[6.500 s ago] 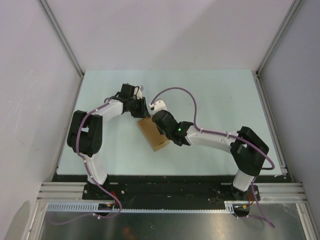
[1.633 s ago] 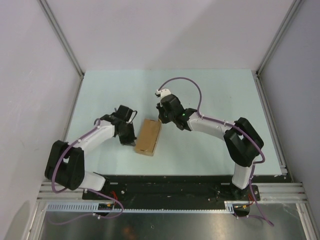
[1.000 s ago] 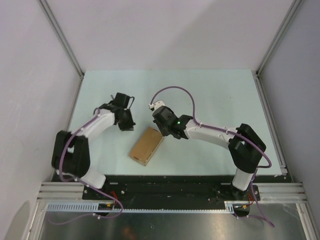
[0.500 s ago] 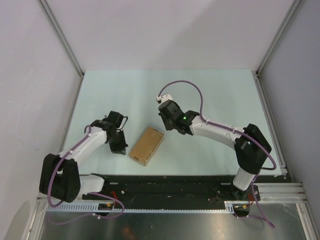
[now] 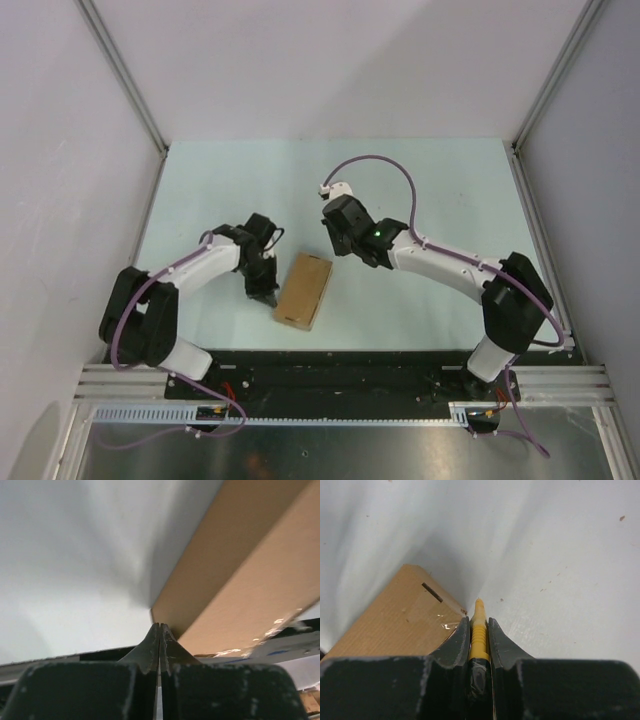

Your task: Unpack the express box

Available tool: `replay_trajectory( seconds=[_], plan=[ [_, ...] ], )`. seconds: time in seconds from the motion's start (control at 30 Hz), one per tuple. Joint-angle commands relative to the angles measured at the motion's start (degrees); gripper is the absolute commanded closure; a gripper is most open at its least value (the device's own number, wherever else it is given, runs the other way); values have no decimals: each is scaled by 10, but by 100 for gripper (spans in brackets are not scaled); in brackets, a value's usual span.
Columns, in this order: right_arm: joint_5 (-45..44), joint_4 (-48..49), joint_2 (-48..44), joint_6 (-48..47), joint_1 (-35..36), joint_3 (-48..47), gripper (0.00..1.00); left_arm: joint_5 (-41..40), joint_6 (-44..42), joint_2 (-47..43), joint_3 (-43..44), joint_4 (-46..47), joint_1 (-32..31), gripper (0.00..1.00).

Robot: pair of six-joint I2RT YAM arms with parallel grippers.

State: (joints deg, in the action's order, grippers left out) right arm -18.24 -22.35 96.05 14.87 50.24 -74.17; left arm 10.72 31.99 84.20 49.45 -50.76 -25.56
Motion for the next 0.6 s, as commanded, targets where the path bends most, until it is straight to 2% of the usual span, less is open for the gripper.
replay_trajectory(
  seconds=[0.0, 0.13, 0.23, 0.3, 0.4, 0.47, 0.57],
  plan=[
    [-7, 10, -46, 2, -9, 3, 100, 27, 26, 28, 80, 73, 4, 100],
    [10, 19, -46, -12, -18, 16, 100, 40, 33, 78, 124, 89, 5, 98],
    [14, 24, -37, -18, -30, 17, 100, -4, 34, 88, 136, 90, 17, 97],
    [17, 30, -35, -19, -34, 17, 100, -32, 34, 74, 129, 89, 39, 98],
    [20, 32, -40, -16, -34, 17, 100, -14, 11, 13, 97, 89, 49, 100],
    [22, 30, -43, -14, -35, 17, 100, 17, -24, -23, 66, 88, 35, 99],
    [25, 23, -50, -19, -35, 17, 100, 47, -44, -90, 26, 87, -56, 98]
  ],
)
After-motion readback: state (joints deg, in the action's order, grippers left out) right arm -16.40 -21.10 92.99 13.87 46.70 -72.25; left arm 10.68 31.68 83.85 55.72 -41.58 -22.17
